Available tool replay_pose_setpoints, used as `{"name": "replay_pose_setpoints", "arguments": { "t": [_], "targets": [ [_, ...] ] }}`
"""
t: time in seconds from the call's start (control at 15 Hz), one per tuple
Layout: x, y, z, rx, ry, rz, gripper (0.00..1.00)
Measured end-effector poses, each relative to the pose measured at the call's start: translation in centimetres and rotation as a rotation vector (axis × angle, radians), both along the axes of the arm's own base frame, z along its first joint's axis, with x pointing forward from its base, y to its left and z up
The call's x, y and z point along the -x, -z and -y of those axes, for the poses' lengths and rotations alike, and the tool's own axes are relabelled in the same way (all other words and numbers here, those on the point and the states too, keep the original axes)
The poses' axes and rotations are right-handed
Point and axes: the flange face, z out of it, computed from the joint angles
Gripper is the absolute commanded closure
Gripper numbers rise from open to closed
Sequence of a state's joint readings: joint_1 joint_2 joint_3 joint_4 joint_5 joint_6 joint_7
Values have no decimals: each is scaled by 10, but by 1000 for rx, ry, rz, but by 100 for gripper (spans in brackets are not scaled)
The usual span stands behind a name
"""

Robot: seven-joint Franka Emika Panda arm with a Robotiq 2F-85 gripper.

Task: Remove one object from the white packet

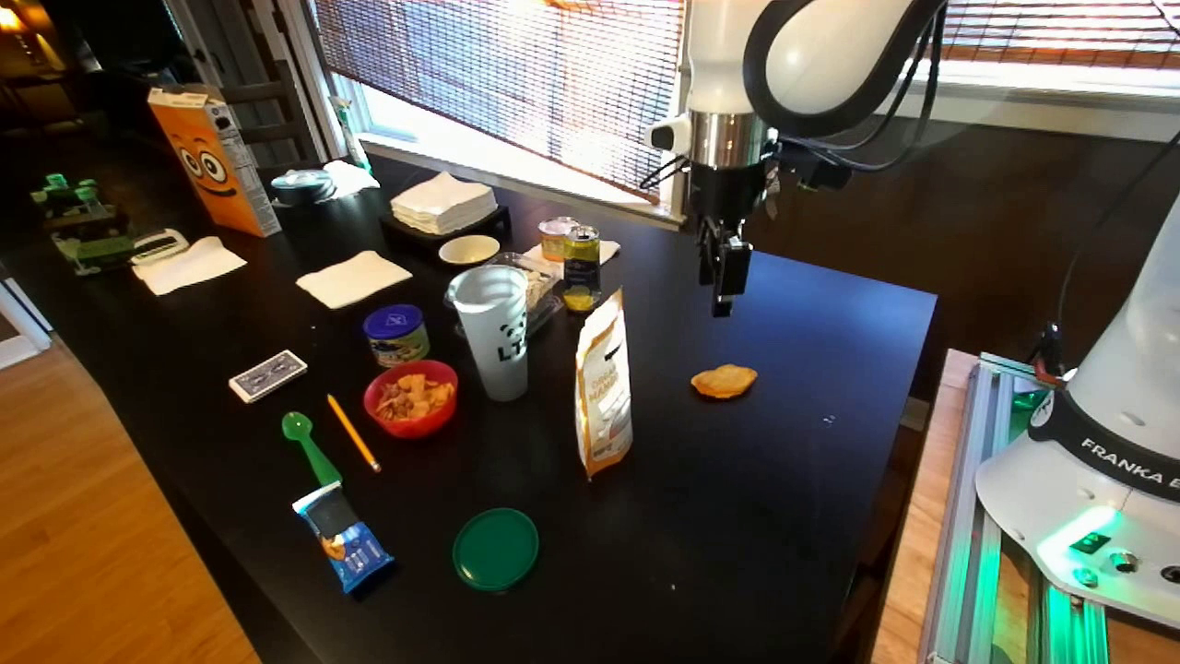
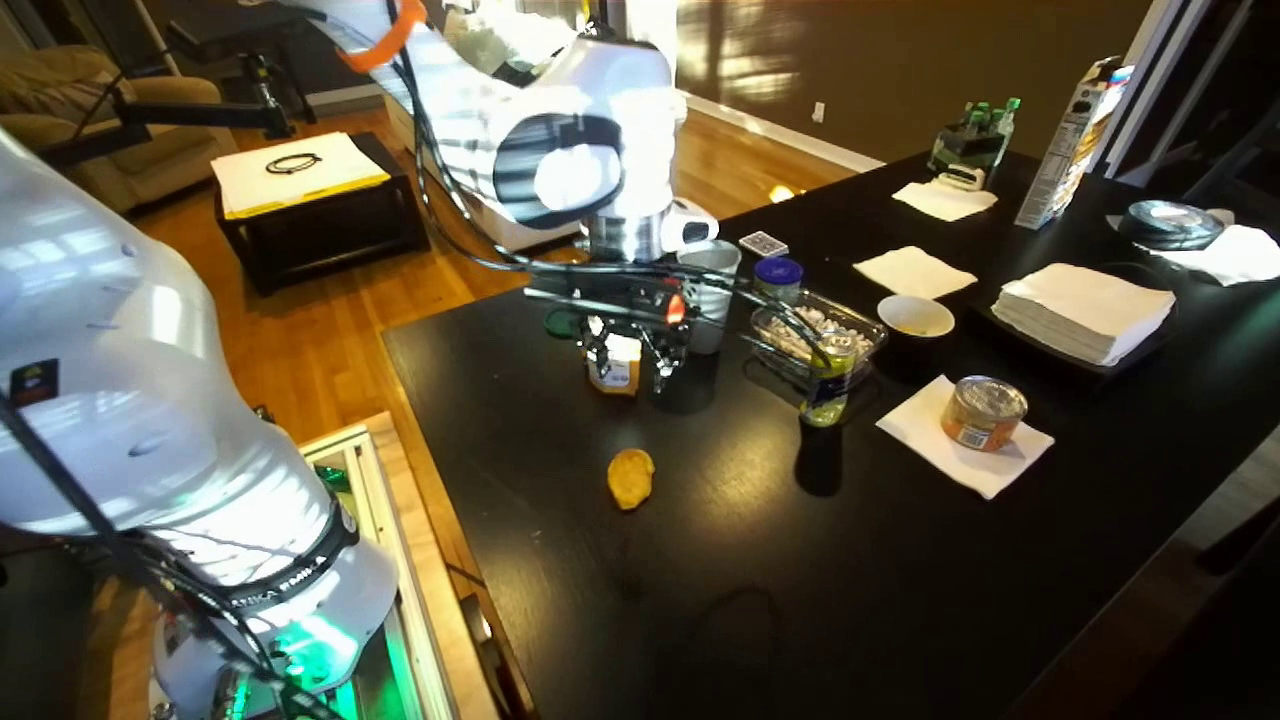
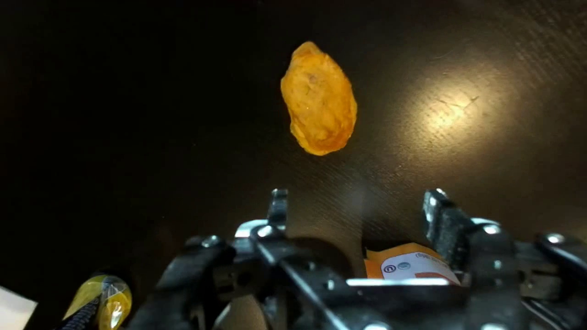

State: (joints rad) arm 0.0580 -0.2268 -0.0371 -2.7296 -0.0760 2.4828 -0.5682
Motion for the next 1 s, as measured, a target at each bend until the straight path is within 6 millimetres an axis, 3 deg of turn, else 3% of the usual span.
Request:
{"name": "replay_pose_setpoints", "arguments": {
  "t": [0.53, 0.8, 1.0],
  "targets": [
    [24, -85, -1, -14, 291, -80, 0],
    [35, -107, -6, -5, 336, -79, 0],
    [36, -108, -7, -5, 336, -78, 0]
  ]
}}
